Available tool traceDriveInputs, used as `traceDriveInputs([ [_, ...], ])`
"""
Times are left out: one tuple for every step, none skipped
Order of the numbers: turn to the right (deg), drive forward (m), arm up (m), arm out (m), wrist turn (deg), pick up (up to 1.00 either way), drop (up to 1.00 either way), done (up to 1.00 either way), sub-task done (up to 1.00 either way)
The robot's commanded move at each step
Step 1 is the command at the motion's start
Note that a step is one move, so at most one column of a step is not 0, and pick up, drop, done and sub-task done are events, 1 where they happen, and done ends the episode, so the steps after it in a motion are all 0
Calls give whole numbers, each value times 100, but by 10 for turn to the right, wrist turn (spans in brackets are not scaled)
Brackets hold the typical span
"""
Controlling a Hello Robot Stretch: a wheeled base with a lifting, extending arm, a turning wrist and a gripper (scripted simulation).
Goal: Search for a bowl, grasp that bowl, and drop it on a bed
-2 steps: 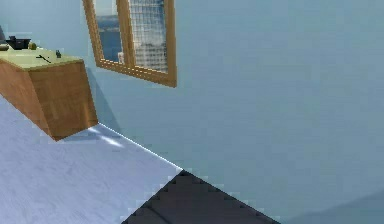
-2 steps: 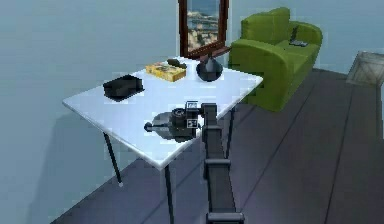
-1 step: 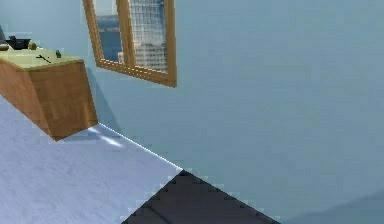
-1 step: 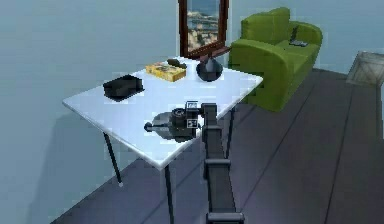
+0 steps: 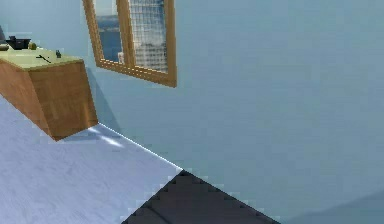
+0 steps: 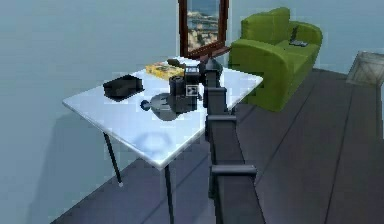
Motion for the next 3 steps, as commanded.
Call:
traceDriveInputs([
  [0,0,6,0,0,0,0,0,0],
  [0,0,0,0,-450,0,0,0,0],
  [0,0,0,0,-450,0,0,0,0],
])
